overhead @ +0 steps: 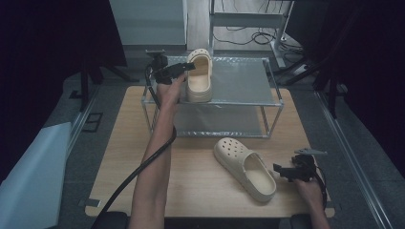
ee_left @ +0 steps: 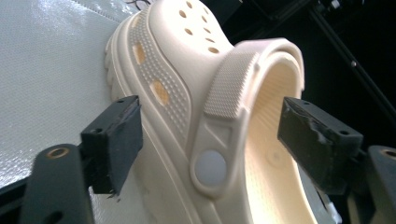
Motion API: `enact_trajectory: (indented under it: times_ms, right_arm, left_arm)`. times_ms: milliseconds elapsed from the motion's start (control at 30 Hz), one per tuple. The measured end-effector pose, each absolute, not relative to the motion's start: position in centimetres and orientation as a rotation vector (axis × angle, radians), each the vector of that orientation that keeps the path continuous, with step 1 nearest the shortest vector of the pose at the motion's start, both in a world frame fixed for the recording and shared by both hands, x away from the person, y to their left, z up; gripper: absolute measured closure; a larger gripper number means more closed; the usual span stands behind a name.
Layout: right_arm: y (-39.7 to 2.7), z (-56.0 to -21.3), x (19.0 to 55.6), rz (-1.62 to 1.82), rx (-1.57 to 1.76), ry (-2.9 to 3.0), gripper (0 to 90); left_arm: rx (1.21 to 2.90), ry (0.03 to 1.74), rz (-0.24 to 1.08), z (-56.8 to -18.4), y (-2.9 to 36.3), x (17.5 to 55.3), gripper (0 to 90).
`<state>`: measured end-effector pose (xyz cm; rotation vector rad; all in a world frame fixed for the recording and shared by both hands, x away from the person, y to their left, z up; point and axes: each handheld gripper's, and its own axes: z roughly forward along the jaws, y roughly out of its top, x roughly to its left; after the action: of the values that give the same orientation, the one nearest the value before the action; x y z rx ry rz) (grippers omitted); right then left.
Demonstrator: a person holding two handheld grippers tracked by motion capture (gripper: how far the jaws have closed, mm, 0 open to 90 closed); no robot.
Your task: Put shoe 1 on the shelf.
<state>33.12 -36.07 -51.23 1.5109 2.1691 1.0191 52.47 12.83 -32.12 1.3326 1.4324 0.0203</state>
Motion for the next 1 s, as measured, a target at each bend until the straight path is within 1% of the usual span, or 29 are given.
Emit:
enact_trajectory:
  times_ms: [267,667,1000]
  right_arm:
    - [-36.0,-51.2,33.1,1.019,1.506,2.169,4.8]
    - [-35.9,-51.2,33.1,1.021,1.504,2.17,4.9]
    - [-35.9,-51.2,33.1,1.024,1.495,2.174,4.9]
  left_arm:
    - [1.368,1.364,0.0,-32.0,13.8,50.7,14.2]
    - [1.359,1.297,-0.059,-32.7,16.0,47.9,13.8]
    - [1.39,1.239,-0.075,-33.0,16.3,45.9,13.7]
